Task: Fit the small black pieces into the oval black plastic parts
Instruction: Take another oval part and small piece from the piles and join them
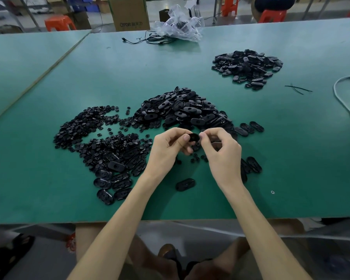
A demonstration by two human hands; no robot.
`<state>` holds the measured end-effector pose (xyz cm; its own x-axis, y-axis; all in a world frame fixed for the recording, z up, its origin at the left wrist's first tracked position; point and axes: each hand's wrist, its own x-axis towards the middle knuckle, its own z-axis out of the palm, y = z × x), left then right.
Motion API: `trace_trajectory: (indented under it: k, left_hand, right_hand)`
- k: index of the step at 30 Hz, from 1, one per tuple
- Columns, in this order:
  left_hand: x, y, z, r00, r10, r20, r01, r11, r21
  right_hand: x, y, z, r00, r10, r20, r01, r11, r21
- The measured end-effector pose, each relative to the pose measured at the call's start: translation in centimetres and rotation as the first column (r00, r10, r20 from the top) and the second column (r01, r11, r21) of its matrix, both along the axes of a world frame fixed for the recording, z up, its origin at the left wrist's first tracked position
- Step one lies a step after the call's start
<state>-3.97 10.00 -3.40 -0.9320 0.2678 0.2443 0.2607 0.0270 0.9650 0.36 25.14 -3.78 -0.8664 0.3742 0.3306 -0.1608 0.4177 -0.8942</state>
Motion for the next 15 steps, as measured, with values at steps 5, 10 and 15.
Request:
trace_trajectory:
  k: [5, 10, 15]
  left_hand:
    - [-0.02, 0.02, -0.11, 0.999, -0.038, -0.006, 0.038, 0.998, -0.045]
    - [0.02, -0.05, -0.1, 0.999, -0.037, -0.022, 0.035, 0.996, -0.078]
    - [0.01, -0.05, -0.11, 0.999, -0.034, -0.016, 0.032, 0.996, -0.087]
  right_hand:
    - [0.12, -0.14, 0.13, 1.0, 0.003, 0.003, -0.003, 1.0, -0.015]
    - [0.29, -0.1, 0.39, 0.998, 0.062, 0.011, -0.061, 0.995, -0.074]
    - [0.31, 0.05, 0.42, 0.991, 0.132, 0.002, -0.129, 0.978, -0.164]
